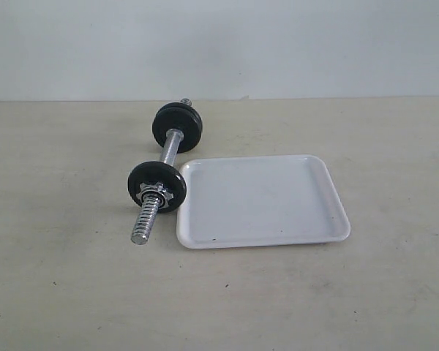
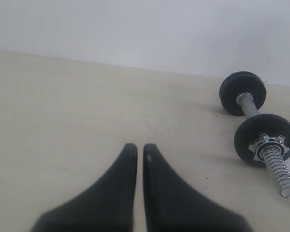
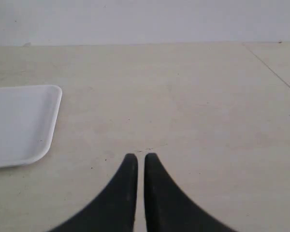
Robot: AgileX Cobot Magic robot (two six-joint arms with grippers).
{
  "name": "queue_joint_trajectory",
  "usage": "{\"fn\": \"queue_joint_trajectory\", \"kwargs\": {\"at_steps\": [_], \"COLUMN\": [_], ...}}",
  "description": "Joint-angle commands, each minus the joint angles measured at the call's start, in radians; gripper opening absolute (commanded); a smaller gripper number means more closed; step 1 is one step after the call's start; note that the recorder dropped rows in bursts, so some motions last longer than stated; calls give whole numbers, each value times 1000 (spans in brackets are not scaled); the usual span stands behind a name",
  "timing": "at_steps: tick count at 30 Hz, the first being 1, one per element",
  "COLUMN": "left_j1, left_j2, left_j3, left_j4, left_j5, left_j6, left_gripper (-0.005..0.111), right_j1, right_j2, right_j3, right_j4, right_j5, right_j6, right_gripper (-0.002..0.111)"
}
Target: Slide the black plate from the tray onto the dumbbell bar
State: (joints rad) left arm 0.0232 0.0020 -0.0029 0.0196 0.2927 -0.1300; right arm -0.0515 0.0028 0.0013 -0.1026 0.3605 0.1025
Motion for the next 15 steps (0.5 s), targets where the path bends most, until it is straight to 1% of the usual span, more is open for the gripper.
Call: {"fn": "queue_joint_trajectory", "kwargs": {"at_steps": [1, 10, 15], "left_j1": [3, 3, 28], "left_j2": [-2, -2, -2], "left_j3": [3, 3, 3], "left_j4": [-8, -8, -5], "left_j5": [-8, -8, -12], "left_j6": [0, 0, 0], "left_gripper": [4, 4, 4], "right_j1": [3, 3, 3], "right_j2": [-3, -3, -3], "right_j3": [-1, -1, -1], "right_j4": [-9, -9, -8], "right_j5": [3, 3, 3], "right_j6": [-8, -8, -8], "right_gripper": [4, 4, 4]}}
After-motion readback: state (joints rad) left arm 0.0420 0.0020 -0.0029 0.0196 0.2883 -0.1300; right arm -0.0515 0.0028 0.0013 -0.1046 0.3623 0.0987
